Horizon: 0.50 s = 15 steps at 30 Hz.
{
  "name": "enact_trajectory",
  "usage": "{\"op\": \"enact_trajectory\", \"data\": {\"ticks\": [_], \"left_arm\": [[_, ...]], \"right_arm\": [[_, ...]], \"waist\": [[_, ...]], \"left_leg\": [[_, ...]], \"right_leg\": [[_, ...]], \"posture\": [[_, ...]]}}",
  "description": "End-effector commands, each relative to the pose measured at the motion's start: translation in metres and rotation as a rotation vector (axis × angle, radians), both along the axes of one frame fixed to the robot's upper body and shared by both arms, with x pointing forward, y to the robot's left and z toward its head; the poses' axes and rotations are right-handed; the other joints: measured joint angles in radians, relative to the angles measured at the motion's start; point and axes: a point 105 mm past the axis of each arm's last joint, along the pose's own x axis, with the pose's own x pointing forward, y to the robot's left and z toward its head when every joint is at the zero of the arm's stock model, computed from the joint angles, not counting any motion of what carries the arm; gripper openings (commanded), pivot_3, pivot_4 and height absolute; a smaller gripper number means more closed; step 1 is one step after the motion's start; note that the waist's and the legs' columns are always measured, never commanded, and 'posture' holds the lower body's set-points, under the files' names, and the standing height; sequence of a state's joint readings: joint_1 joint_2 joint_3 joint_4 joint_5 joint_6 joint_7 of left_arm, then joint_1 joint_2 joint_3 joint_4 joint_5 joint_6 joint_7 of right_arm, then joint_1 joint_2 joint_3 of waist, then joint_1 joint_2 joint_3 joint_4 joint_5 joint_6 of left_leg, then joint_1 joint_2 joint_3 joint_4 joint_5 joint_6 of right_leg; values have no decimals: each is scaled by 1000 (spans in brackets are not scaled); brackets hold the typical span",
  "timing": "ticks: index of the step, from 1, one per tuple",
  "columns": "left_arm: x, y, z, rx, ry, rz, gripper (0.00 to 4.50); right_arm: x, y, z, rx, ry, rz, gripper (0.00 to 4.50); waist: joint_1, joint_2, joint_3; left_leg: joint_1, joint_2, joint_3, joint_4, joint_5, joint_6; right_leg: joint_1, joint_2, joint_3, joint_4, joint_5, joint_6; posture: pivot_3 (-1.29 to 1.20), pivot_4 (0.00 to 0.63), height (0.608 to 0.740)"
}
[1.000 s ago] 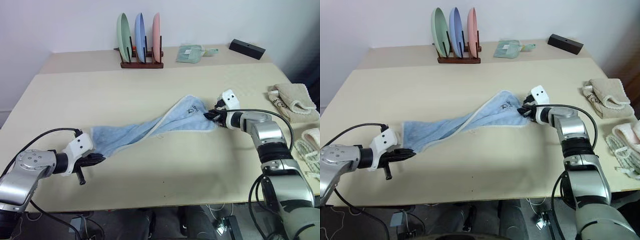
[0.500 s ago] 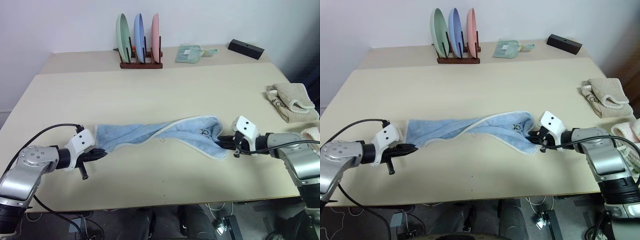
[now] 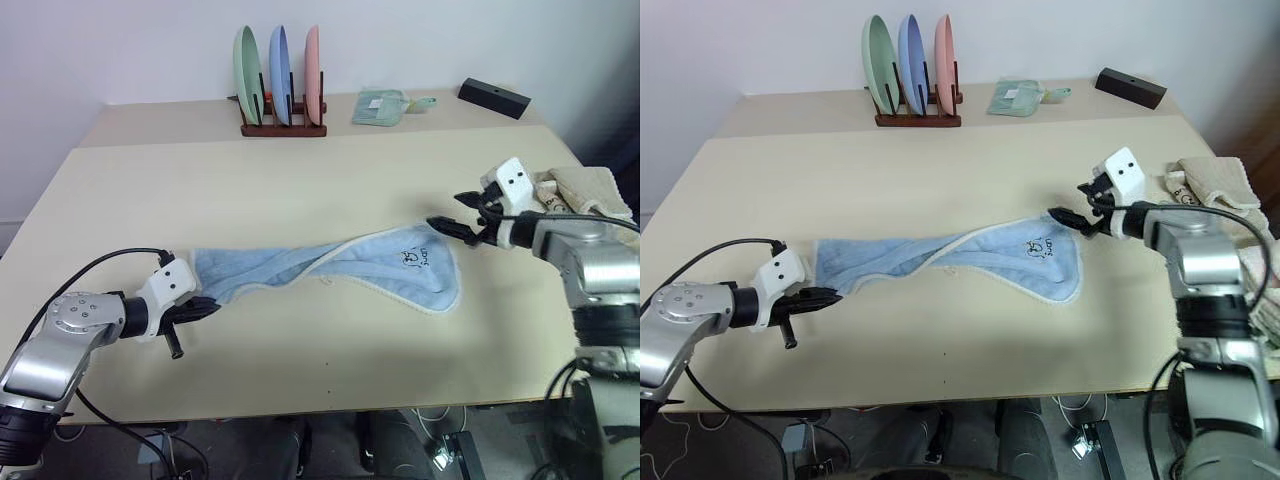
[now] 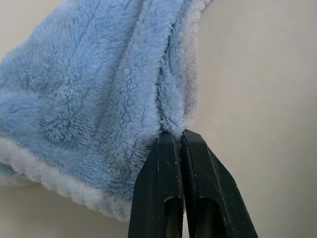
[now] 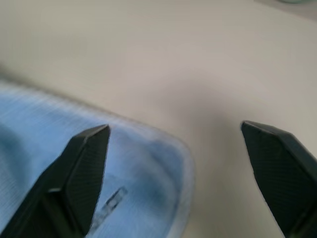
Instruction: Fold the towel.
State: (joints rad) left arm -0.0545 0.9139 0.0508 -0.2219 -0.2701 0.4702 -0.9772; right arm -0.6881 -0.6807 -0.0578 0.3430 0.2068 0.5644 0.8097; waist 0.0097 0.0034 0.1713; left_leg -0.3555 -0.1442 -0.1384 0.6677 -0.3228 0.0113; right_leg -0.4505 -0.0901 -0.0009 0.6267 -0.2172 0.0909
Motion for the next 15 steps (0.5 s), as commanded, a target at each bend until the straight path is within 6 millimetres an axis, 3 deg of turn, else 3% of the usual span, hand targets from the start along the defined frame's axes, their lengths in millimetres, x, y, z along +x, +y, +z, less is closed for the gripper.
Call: {"op": "enact_trajectory", "data": {"ticks": [1, 5, 12, 15], "left_arm": [[2, -6, 7, 0, -34, -18, 0], [1, -7, 8, -2, -37, -15, 0], [-1, -4, 7, 0, -35, -1, 0], [-1, -3, 7, 0, -36, 2, 0]], "right_arm": [[20, -2, -9, -69, 2, -68, 4279], [26, 4, -25, -119, 42, -15, 4279], [19, 5, -44, -190, 123, 80, 4279], [16, 4, -47, -197, 143, 99, 3103]], "waist": [[0, 0, 0], [2, 0, 0], [-5, 0, 0], [-6, 0, 0]], "left_leg": [[0, 0, 0, 0, 0, 0], [-2, 0, 0, 0, 0, 0], [-1, 0, 1, 0, 0, -1], [-1, 0, 1, 0, 0, -1]], "right_leg": [[0, 0, 0, 0, 0, 0], [-3, 0, 0, 0, 0, 0], [-3, 1, 0, 1, 0, 0], [-2, 1, 0, 2, 0, 0]], "posture": [[0, 150, 740], [0, 150, 740], [0, 150, 740], [0, 150, 740]]}}
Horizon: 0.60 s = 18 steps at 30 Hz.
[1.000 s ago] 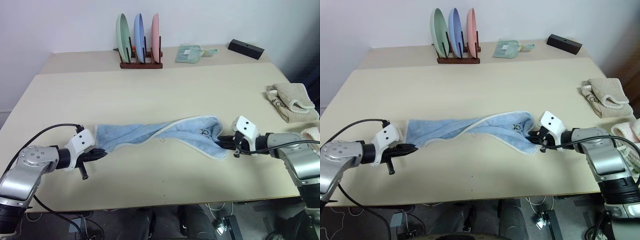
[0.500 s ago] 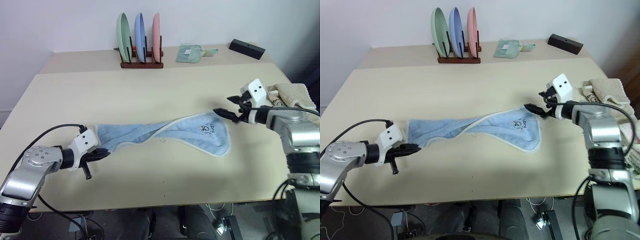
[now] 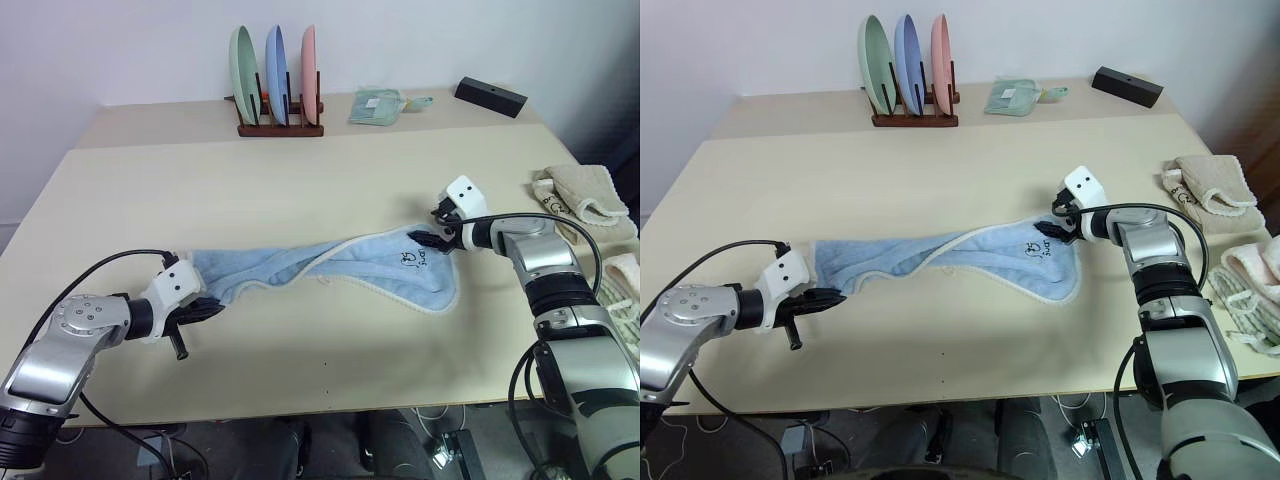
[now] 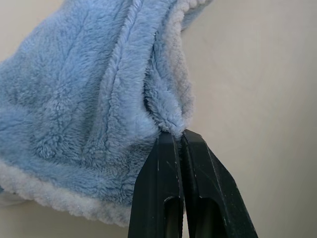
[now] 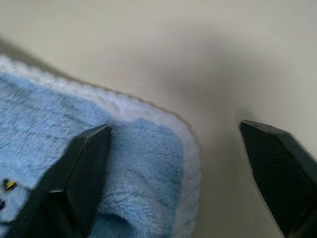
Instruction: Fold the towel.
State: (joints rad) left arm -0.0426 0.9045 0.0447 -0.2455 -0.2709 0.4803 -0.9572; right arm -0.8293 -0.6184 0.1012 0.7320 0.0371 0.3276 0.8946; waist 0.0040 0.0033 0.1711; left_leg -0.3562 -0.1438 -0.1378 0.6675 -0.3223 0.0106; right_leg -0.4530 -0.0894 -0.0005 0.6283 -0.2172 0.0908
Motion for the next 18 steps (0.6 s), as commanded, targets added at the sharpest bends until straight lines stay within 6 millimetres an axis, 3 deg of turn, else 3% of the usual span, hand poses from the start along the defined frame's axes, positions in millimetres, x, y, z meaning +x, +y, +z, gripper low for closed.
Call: {"op": "enact_trajectory", "data": {"ticks": [1, 6, 10, 13, 15, 18], "left_arm": [[1, 1, 9, 4, -34, 1, 0], [1, 1, 9, 3, -37, 1, 0], [2, 2, 9, 4, -39, 1, 0], [5, 3, 11, 4, -62, 9, 0], [16, 3, 25, -41, -132, 46, 0], [51, 13, 62, -94, -352, 172, 0]], "right_arm": [[-4, -8, -2, -38, 31, 8, 2600], [-5, -8, -3, -7, 45, -4, 82], [-6, -11, -1, -4, 35, -13, 26], [-4, -14, 12, -10, -39, -25, 26], [0, -15, 31, -34, -148, -20, 26], [9, -19, 73, -83, -358, -45, 26]], "waist": [[0, 0, 0], [4, 0, 0], [6, -1, 0], [8, -1, 0], [9, 0, 0], [10, -1, 0]], "left_leg": [[0, 0, 0, 0, 0, 0], [1, 0, 0, 0, 0, 0], [1, 0, 0, 0, 0, 0], [1, 0, 0, 0, 0, 0], [0, 0, 0, 0, 0, 0], [-1, 0, 0, 1, 0, -1]], "right_leg": [[0, 0, 0, 0, 0, 0], [1, 0, 0, 0, 0, 0], [1, 0, 0, 0, 0, 0], [1, 0, 0, 0, 0, 0], [1, 0, 0, 0, 0, 0], [0, 0, 0, 0, 0, 0]], "posture": [[0, 150, 740], [0, 150, 740], [0, 150, 740], [0, 150, 740], [0, 150, 740], [0, 150, 740]]}}
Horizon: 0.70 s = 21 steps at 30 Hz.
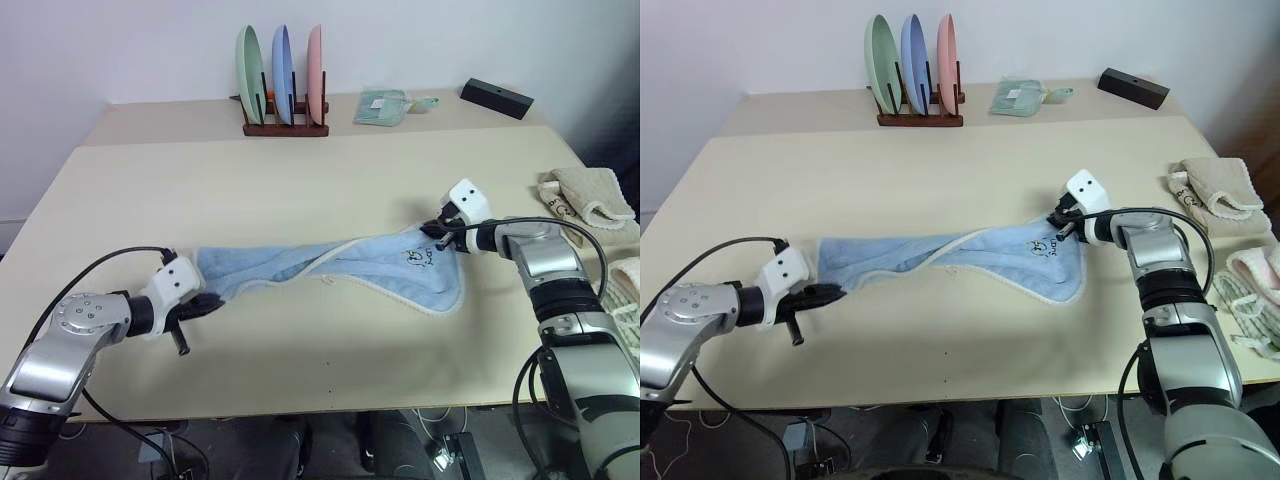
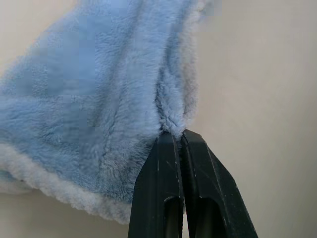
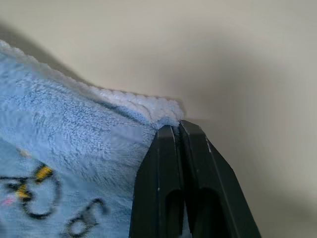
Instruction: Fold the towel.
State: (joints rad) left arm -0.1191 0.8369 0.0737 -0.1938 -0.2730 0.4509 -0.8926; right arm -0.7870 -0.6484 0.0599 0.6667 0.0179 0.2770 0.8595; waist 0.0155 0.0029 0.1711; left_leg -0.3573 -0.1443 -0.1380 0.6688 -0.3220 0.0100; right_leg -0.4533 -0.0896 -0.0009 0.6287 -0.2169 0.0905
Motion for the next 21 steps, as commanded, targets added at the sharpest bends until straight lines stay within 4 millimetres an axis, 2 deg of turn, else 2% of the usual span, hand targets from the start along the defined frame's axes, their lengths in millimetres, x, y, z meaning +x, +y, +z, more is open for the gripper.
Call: {"op": "enact_trajectory", "data": {"ticks": [1, 2, 4, 6, 7, 9, 11, 13, 15, 17, 21], "left_arm": [[45, 22, 60, -31, -307, 183, 0], [55, 28, 70, -36, -353, 229, 0], [85, 43, 109, -50, -515, 365, 0], [105, 54, 153, -90, -675, 473, 0], [110, 59, 172, -132, -732, 514, 0], [113, 66, 194, -194, -789, 554, 0], [110, 70, 202, -226, -804, 549, 0], [106, 71, 198, -211, -790, 520, 0], [95, 69, 175, -182, -710, 451, 0], [81, 63, 153, -141, -647, 370, 0], [43, 52, 93, -119, -398, 235, 0]], "right_arm": [[14, -6, 77, -53, -330, -24, 26], [15, -6, 87, -58, -374, -28, 26], [21, -2, 124, -67, -515, -39, 26], [23, 4, 163, -71, -661, -46, 26], [21, 7, 181, -61, -723, -45, 26], [15, 11, 203, -44, -799, -24, 26], [6, 17, 216, -33, -854, 24, 26], [-3, 22, 219, -19, -863, 74, 26], [-16, 28, 201, -29, -793, 171, 26], [-28, 34, 178, -16, -700, 245, 26], [-58, 37, 116, 18, -438, 348, 26]], "waist": [[-2, 0, 0], [-4, -1, 0], [-8, -1, 0], [-14, -1, 0], [-17, -2, 1], [-30, -3, 0], [-37, -3, -1], [-42, -3, -1], [-48, -3, -1], [-52, -3, -1], [-51, -2, -1]], "left_leg": [[0, 0, 0, 0, 0, 0], [0, 0, 0, 0, 1, -1], [0, 1, 1, 0, 2, -3], [-2, 1, 1, 0, 3, -4], [-2, 2, 1, 0, 3, -4], [-7, 2, 1, 0, 3, -4], [-7, 2, 1, -1, 3, -4], [-7, 2, 1, -1, 2, -3], [-8, 2, 2, -1, 1, -2], [-10, 2, 1, 0, 1, -2], [-17, 2, 0, 6, 1, -1]], "right_leg": [[0, 0, 0, 0, 0, 0], [-1, 0, 0, 1, 1, -1], [-1, 1, 0, 1, 2, -1], [-5, 2, 0, 2, 2, -2], [-5, 2, 0, 2, 2, -2], [-10, 2, 0, 2, 3, -2], [-10, 1, 0, 2, 3, -2], [-10, 1, -1, 2, 3, -1], [-11, 1, -1, 1, 3, -1], [-13, 1, -1, 2, 3, -1], [-16, 2, -1, 2, 4, 0]], "posture": [[0, 150, 740], [0, 150, 740], [0, 150, 740], [0, 150, 740], [0, 150, 740], [0, 150, 740], [0, 150, 740], [0, 150, 740], [0, 150, 740], [0, 150, 740], [0, 150, 740]]}}
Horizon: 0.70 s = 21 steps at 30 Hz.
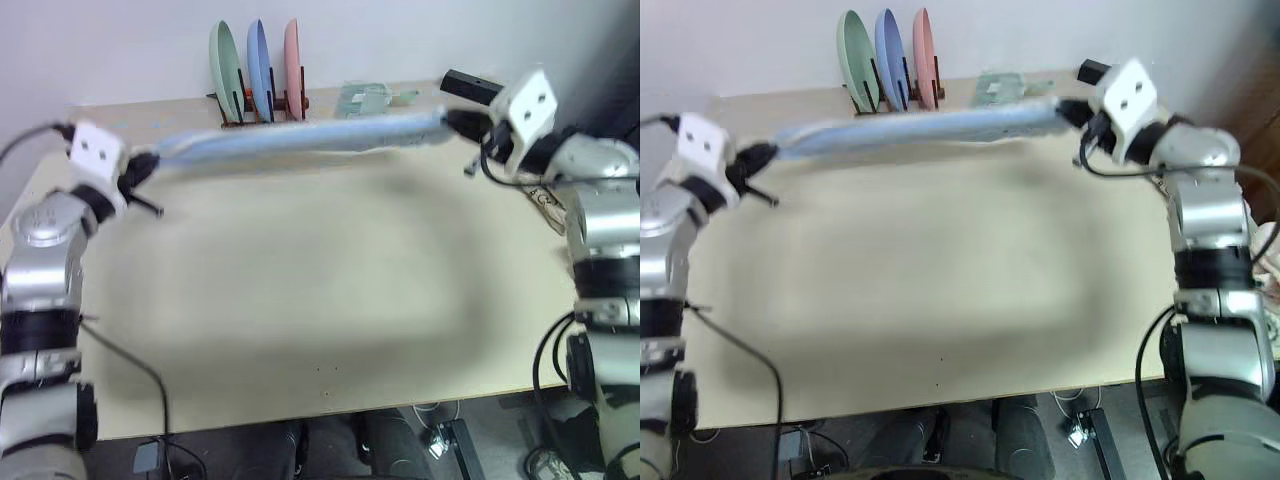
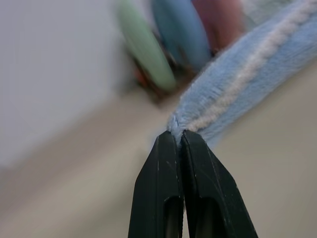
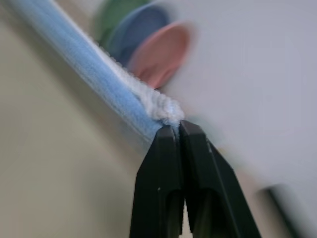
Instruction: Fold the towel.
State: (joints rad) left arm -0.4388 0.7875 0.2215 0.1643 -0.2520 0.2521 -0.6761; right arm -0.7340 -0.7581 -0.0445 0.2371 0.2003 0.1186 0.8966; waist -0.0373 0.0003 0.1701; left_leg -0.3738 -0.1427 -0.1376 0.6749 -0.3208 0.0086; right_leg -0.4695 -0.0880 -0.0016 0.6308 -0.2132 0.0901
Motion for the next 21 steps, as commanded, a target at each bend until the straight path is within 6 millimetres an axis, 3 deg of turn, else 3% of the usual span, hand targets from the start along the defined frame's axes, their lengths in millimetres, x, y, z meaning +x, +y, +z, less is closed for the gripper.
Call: {"op": "enact_trajectory", "data": {"ticks": [1, 5, 8, 12, 14, 16, 21], "left_arm": [[-35, -12, -7, 10, 85, -130, 0], [-70, -17, -37, -28, 262, -197, 0], [-91, -20, -47, -53, 355, -237, 0], [-106, -17, -51, -71, 430, -237, 0], [-108, -13, -51, -64, 444, -224, 0], [-103, -8, -49, -50, 417, -193, 0], [-74, -1, -39, -29, 308, -120, 0]], "right_arm": [[-33, 4, -16, -8, 123, 96, 26], [-67, -3, -50, -12, 346, 138, 26], [-91, -4, -58, -10, 462, 189, 26], [-109, -6, -59, -17, 536, 223, 26], [-107, -9, -57, -20, 521, 205, 26], [-93, -14, -50, -9, 458, 149, 26], [-63, -26, -50, -49, 366, 32, 26]], "waist": [[5, 1, 1], [28, 2, 1], [43, 2, 1], [54, 2, 1], [52, 1, 1], [52, 1, 1], [53, 1, 1]], "left_leg": [[0, 0, 0, 2, 0, 1], [2, 0, 1, 7, -1, 1], [5, 0, 1, 8, -1, 2], [5, 0, 1, 8, -2, 2], [5, 0, 1, 8, -2, 3], [5, 1, 1, 8, -2, 3], [6, 1, 2, 8, -2, 2]], "right_leg": [[0, 0, 0, 1, 0, 0], [4, 1, 1, 0, 4, -1], [8, 1, 0, 0, 5, 0], [10, 0, 0, -1, 5, 0], [10, 0, 0, -2, 5, 0], [10, 0, 0, -2, 5, 0], [9, 0, 0, -1, 5, 0]], "posture": [[0, 150, 740], [0, 150, 740], [0, 150, 740], [0, 150, 740], [0, 150, 740], [0, 150, 740], [0, 150, 740]]}}
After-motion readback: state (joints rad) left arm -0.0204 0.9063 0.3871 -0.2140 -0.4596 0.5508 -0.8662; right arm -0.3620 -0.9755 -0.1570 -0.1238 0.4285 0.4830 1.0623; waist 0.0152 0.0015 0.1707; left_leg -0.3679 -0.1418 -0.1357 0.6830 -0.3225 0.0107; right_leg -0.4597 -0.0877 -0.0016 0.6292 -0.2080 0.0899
